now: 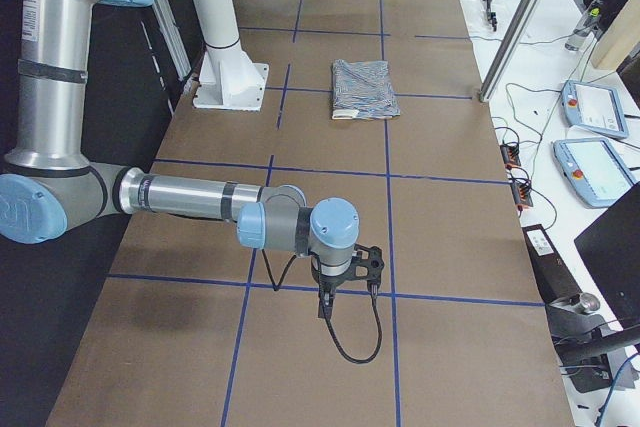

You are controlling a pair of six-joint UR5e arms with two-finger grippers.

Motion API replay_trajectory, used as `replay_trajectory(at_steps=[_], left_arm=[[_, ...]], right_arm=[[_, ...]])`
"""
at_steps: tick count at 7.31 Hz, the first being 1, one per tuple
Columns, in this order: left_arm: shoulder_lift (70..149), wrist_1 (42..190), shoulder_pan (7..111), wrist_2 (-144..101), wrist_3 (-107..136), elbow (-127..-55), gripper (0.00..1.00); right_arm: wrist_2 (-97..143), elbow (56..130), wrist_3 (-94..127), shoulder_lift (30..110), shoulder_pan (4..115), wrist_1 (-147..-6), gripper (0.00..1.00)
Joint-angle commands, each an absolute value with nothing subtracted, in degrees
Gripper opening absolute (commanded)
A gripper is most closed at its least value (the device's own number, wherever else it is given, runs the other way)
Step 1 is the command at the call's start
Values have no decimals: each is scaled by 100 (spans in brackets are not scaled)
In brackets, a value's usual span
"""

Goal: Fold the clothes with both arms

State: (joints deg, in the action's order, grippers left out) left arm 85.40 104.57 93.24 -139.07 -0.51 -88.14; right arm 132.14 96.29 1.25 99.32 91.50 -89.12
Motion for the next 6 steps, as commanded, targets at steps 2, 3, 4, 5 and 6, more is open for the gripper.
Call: replay_trajectory(at_steps=[2,3,4,5,6], left_arm=[[8613,10389,9151,-13904,9,-8851,100],[8700,10241,9045,-13904,9,-8833,100],[8823,9943,9044,-13904,9,-8850,100],[8824,9949,9044,-13896,9,-8851,100],[8824,9967,9044,-13896,-9,-8851,100]], right_arm=[[13219,9624,158,9949,9149,-8921,100],[13219,9624,150,9967,9149,-8921,100],[13219,9624,149,9984,9149,-8921,100],[13219,9624,149,9984,9149,-8921,100],[13219,9624,141,9976,9149,-8912,100]])
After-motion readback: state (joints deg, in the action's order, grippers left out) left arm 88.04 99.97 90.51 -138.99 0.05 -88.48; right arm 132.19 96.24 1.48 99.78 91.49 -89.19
